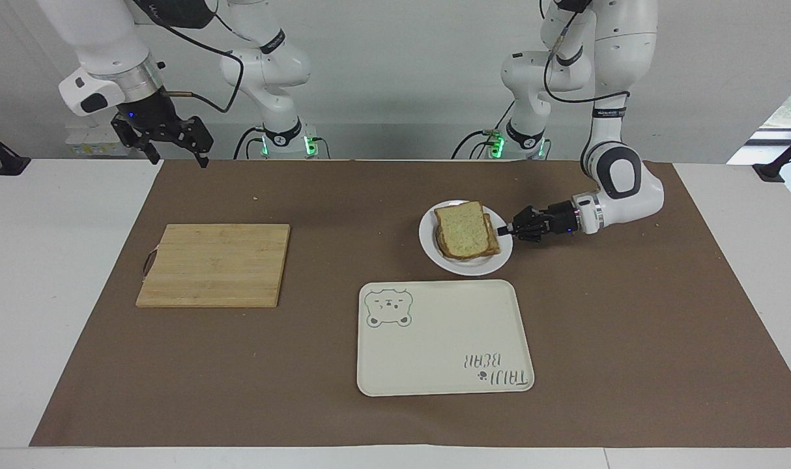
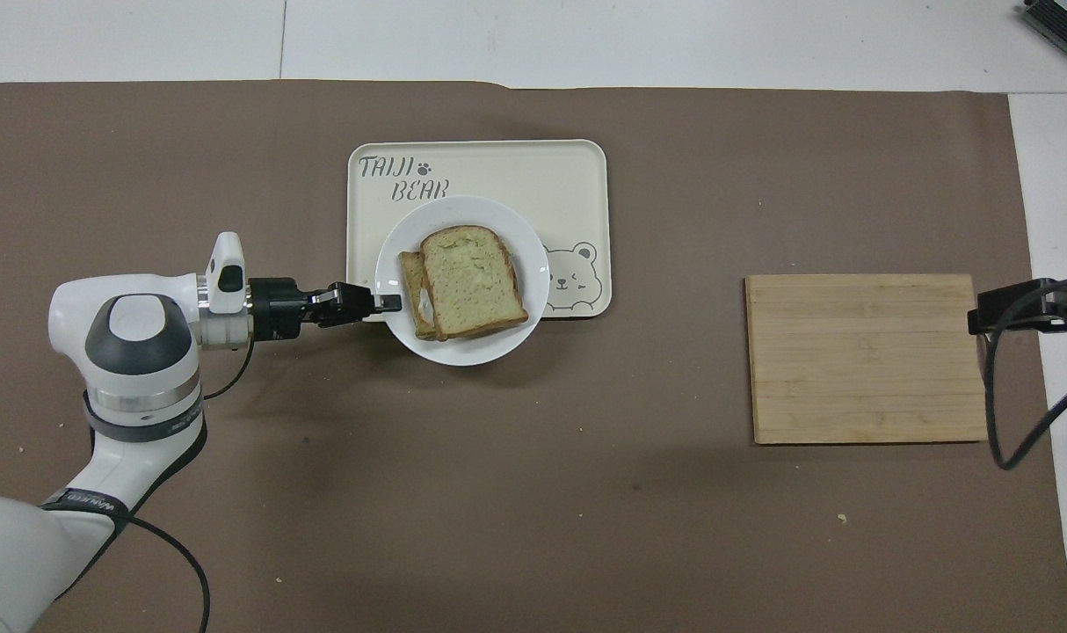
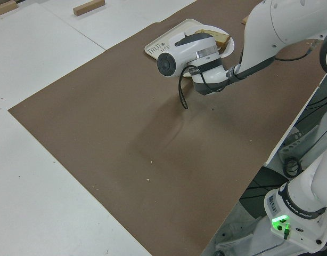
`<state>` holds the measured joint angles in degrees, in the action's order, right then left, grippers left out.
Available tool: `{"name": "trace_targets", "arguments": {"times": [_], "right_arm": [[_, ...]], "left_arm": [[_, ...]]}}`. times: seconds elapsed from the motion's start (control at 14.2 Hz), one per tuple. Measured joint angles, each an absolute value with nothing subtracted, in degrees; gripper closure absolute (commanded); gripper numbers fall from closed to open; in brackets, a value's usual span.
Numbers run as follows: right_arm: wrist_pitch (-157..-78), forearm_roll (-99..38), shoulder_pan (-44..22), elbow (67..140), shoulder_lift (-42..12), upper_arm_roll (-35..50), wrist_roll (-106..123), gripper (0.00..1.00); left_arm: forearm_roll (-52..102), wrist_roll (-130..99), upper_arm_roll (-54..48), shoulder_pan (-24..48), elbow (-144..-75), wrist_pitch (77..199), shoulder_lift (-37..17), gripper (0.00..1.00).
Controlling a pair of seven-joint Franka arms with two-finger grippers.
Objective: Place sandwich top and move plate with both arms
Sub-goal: 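Slide the plate with the left gripper onto the cream tray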
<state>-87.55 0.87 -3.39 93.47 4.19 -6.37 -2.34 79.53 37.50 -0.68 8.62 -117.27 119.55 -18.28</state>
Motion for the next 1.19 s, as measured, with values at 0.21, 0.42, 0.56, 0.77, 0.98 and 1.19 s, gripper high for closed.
{"name": "trace_targets", "arguments": {"times": [0.21, 0.42, 0.56, 0.77, 0.98, 1.19], "right_arm": [[-87.5, 0.9, -3.4, 93.5, 4.2, -6.4, -2.3, 0.00], [-87.5, 0.9, -3.4, 93.5, 4.2, -6.4, -2.3, 0.00], [-87.5, 0.9, -3.4, 93.5, 4.2, -6.4, -2.3, 0.00], [-87.5, 0.9, -3.4, 93.5, 4.2, -6.4, -2.3, 0.00], [-87.5, 0.9, -3.4, 93.5, 4.2, -6.4, -2.3, 0.00], [-87.5, 0.9, -3.4, 93.5, 4.2, -6.4, -2.3, 0.00]], "left_arm": [[79.9, 33.8, -3.4, 8.8, -110.6, 125.2, -22.6, 1.00], [79.9, 32.4, -3.0, 8.5, -104.1, 126.7, -27.7, 1.00], [79.9, 32.3, -2.9, 8.5, -101.4, 127.6, -30.3, 1.00], [79.9, 32.2, -3.2, 8.8, -100.8, 128.7, -31.5, 1.00], [79.9, 31.8, -3.3, 8.9, -102.0, 128.7, -31.6, 0.99], [79.9, 31.5, -3.1, 8.6, -103.4, 128.7, -31.4, 0.70]]}}
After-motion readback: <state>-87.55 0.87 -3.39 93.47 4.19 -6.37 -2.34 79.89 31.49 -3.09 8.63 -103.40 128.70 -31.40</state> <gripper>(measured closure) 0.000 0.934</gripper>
